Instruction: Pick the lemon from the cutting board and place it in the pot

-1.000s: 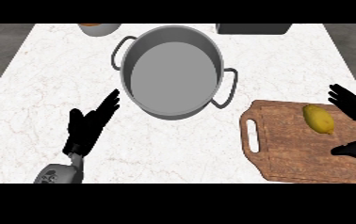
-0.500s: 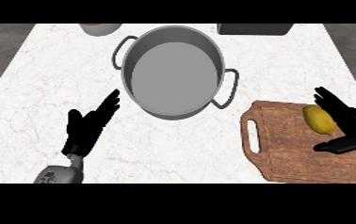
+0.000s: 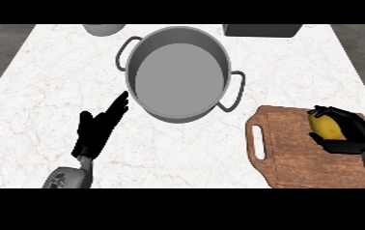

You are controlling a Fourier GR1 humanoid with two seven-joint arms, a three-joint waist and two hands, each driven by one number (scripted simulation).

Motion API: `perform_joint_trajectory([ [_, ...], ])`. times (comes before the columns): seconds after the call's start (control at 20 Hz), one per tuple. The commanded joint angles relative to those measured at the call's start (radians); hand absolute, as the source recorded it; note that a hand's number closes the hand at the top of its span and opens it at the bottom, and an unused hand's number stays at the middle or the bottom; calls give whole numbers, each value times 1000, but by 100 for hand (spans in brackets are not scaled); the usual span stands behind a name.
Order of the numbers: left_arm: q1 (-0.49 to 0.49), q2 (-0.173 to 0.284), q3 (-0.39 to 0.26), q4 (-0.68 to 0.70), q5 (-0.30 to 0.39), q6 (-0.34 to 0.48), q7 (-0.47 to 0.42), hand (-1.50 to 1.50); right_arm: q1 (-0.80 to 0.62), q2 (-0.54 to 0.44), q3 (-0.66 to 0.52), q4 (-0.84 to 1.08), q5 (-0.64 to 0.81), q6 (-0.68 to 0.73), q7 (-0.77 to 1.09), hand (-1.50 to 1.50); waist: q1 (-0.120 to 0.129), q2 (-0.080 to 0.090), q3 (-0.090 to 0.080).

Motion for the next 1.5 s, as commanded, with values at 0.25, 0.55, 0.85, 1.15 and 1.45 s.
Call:
perform_joint_trajectory([
  [0.25, -2, 24, 42, 4, 26, -32, 0, 0, 57, 33, -31, 28, -29, 43, -219, 150, -7, 7, 16],
  [0.55, 4, -16, 11, 66, -20, -14, -50, 0, -44, 211, 14, -33, 14, -193, -139, 150, -7, 7, 14],
  [0.85, 45, -16, 26, -19, -14, -7, -26, 0, -31, 251, 9, -193, -7, -262, -51, 150, -19, -1, 13],
  [1.15, 69, -9, 32, -34, -23, -20, -14, 0, 88, 194, 54, -501, 43, -347, 68, 150, -23, -2, 13],
  [1.45, 101, -7, 29, -35, -29, -28, -40, 0, 135, 223, 139, -854, 129, -466, 290, 150, -32, -6, 12],
])
